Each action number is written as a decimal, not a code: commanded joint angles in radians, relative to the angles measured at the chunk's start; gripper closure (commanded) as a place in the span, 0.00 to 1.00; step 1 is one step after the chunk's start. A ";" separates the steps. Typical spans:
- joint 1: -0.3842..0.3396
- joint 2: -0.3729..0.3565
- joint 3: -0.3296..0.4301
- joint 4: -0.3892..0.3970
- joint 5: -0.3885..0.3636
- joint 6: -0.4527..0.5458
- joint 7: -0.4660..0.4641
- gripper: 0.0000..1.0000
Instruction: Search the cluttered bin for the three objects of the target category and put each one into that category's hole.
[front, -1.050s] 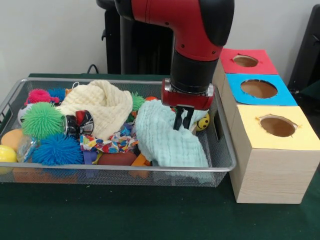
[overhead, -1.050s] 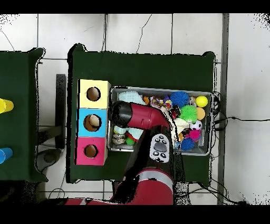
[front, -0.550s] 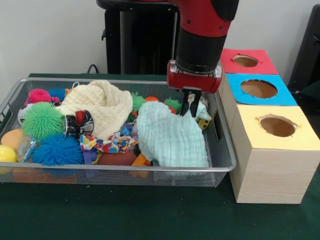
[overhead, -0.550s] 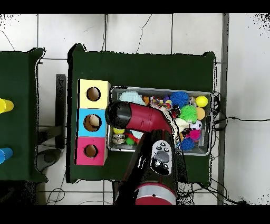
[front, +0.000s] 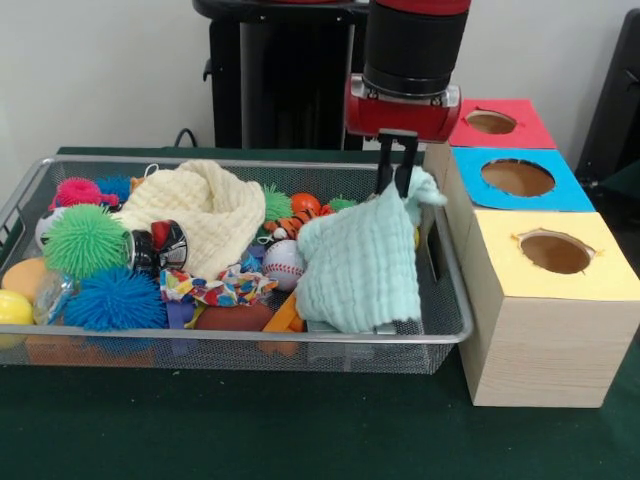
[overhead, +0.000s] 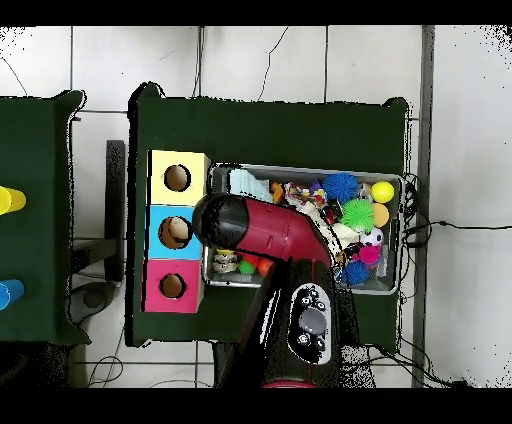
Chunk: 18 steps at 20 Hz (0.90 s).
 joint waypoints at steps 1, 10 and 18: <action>0.010 -0.046 0.088 0.060 0.064 0.152 0.201 1.00; 0.072 -0.073 0.043 -0.004 0.068 0.210 0.249 1.00; 0.130 -0.090 0.005 -0.060 0.093 0.303 0.316 1.00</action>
